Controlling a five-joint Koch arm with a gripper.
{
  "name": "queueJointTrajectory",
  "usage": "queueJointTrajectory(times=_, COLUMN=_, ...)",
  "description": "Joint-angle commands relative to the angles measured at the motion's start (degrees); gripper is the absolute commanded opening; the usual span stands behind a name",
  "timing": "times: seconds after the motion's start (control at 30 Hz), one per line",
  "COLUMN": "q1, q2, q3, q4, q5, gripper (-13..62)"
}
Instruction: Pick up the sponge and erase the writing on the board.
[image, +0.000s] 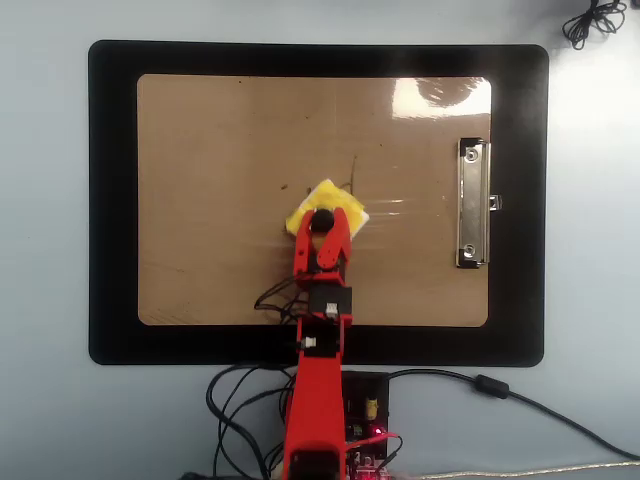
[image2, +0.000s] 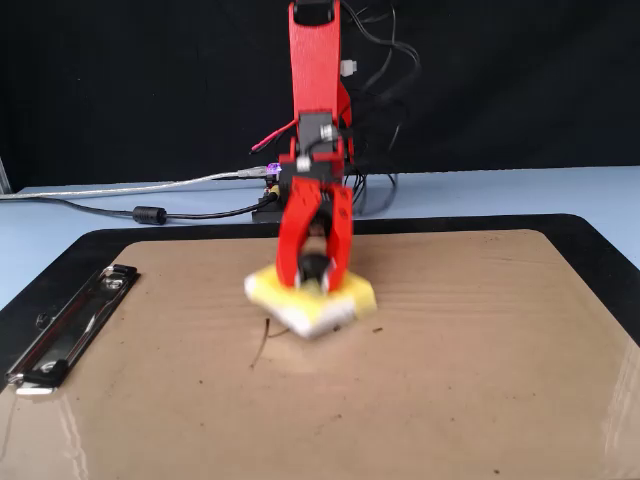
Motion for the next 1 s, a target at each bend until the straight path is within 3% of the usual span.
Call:
queueJointTrajectory(times=0.0, q1=1.8, q2=4.4, q3=1.5, q4=-0.5, q5=-0.4, gripper=-7.9)
queueJointTrajectory(times=0.2, q1=2.5, q2=-25.0, q3=-27.2, q4=-2.6, q5=-0.9, gripper=-7.9)
queueJointTrajectory(times=0.27, q1=3.1, q2=-27.9, q3=-33.1, q4=-3.5, q5=-1.3, gripper=-7.9)
queueJointTrajectory(times=0.33, q1=3.3, q2=-23.2, q3=-25.8, q4=-3.8, q5=-1.3, gripper=-7.9)
queueJointTrajectory(times=0.5, q1=3.7, q2=2.0, q3=1.9, q4=-3.7, q5=-2.6, gripper=-7.9)
queueJointTrajectory(times=0.6, q1=3.6, q2=-3.2, q3=-3.3, q4=-3.9, q5=-4.6, gripper=-7.9)
queueJointTrajectory(times=0.77, q1=4.7, q2=-27.9, q3=-32.6, q4=-5.6, q5=-4.9, gripper=-7.9)
queueJointTrajectory(times=0.83, q1=5.7, q2=-27.6, q3=-31.5, q4=-5.9, q5=-4.9, gripper=-7.9)
queueJointTrajectory(times=0.97, q1=8.3, q2=-9.1, q3=-10.0, q4=-6.0, q5=-4.9, gripper=-7.9)
